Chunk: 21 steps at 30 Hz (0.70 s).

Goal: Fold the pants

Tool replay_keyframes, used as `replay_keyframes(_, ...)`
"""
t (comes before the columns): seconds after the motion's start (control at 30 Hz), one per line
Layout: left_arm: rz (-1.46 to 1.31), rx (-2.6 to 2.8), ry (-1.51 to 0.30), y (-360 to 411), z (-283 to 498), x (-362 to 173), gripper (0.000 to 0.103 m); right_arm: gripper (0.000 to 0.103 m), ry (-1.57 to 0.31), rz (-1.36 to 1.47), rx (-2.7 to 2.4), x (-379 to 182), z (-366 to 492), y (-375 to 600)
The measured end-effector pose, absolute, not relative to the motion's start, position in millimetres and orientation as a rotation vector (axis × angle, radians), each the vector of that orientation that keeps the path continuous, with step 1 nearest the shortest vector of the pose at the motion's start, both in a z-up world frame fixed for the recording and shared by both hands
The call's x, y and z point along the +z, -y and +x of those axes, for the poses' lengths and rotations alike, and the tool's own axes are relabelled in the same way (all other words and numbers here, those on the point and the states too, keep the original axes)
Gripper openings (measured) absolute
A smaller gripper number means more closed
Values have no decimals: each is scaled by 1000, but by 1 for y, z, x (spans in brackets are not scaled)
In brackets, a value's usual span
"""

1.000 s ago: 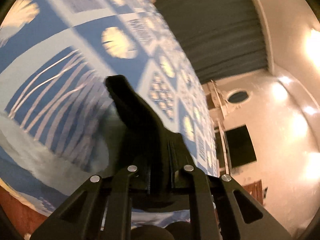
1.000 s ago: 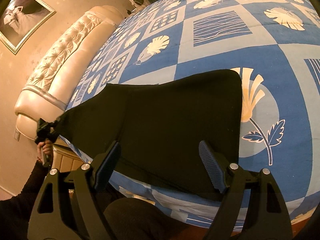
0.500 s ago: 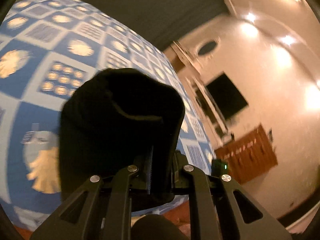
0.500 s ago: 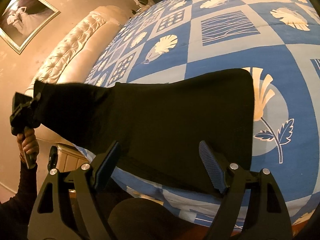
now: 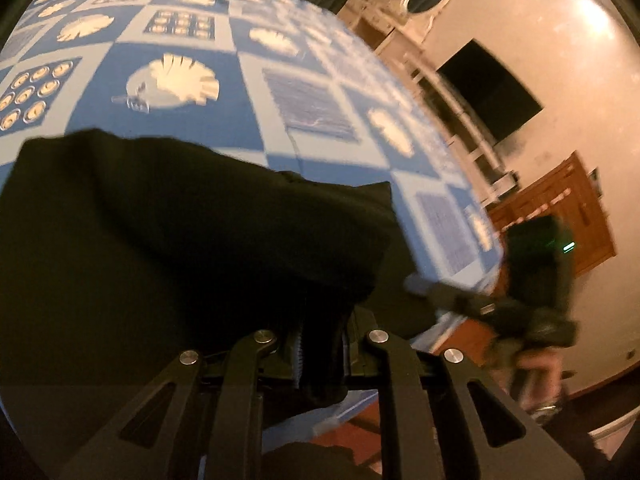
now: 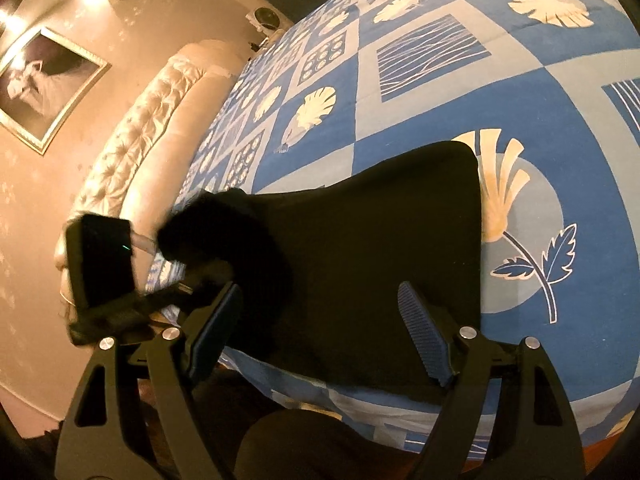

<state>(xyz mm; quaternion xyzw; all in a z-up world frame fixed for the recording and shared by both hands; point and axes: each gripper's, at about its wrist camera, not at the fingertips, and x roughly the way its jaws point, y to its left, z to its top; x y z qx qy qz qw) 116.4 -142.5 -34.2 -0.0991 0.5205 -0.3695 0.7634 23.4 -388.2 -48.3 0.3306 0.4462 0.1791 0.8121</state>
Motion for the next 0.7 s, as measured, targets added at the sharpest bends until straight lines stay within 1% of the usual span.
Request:
replay_keyframes(0.1, -228, -804, -1125, 148, 109, -37, 24, 80, -948, 716, 382, -49, 23, 389)
replay_keyframes(0.17, -273, -829, -1120, 146, 105, -32, 35, 80, -941, 728, 379, -49, 22, 390)
replay_keyframes(0.23, -299, -844, -1109, 142, 97, -23, 41, 80, -930, 741, 382, -48, 22, 392)
replay_keyframes(0.3, -317, -842, -1080, 131, 88, -9, 54, 80, -927, 752, 391, -46, 21, 391)
replay_keyframes(0.33, -331, -829, -1044, 117, 81, 1, 66, 80, -926, 758, 399, -45, 21, 390)
replay_keyframes(0.37, -341, -811, -1018, 107, 78, 7, 76, 80, -924, 760, 408, -42, 21, 388)
replay_keyframes(0.43, -367, -740, -943, 74, 70, 19, 77, 82, -916, 756, 426, -37, 22, 384)
replay_keyframes(0.5, -382, -659, -902, 43, 69, 19, 81, 86, -913, 743, 445, -33, 26, 377)
replay_keyframes(0.53, -393, -598, -897, 25, 70, 15, 81, 87, -914, 736, 441, -32, 29, 375)
replay_keyframes(0.6, -437, -482, -923, -7, 76, 0, 81, 87, -923, 743, 436, -34, 37, 370)
replay_keyframes(0.7, -586, -372, -989, -46, 87, -30, 81, 87, -947, 765, 452, -44, 50, 361)
